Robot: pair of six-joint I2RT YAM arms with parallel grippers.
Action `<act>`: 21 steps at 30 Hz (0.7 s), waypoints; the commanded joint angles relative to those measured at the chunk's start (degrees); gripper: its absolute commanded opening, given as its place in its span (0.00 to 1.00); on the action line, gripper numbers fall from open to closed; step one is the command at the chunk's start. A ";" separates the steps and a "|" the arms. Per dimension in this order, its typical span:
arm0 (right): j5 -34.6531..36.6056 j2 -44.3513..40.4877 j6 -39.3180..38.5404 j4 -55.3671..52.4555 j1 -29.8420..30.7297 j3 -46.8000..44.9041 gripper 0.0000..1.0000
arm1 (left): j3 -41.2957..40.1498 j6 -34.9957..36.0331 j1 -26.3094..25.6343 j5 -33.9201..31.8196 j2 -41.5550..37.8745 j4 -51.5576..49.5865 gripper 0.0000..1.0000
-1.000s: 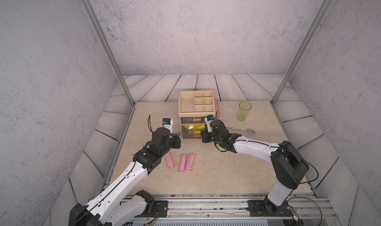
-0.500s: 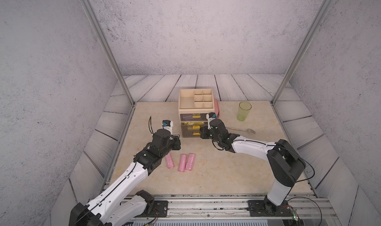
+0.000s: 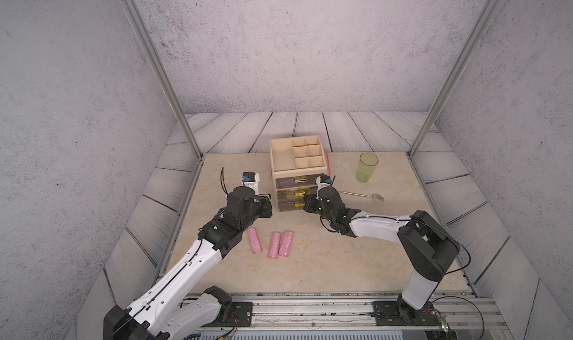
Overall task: Sort the rolls of trash bags by color and place them into the drawer
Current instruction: Close the drawer in the storage box.
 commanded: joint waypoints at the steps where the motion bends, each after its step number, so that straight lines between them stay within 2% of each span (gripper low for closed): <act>1: 3.25 0.01 4.90 7.44 -1.21 -1.72 0.00 | -0.69 0.46 0.28 0.48 -1.11 -0.53 0.07; 10: -0.02 3.12 9.61 15.35 -1.41 -2.53 0.00 | -0.34 1.09 0.33 0.10 -1.52 -1.64 0.08; 13: -2.03 2.83 10.55 18.28 -1.19 -4.73 0.00 | 1.21 1.76 0.35 -1.11 -0.85 -2.47 0.17; 16: -2.98 1.42 10.20 19.70 0.04 -7.16 0.00 | 4.14 2.88 0.40 -1.89 1.20 -3.51 0.31; 21: -3.60 -1.77 10.83 20.36 1.67 -11.39 0.01 | 11.61 4.54 1.11 0.28 6.41 -6.22 0.50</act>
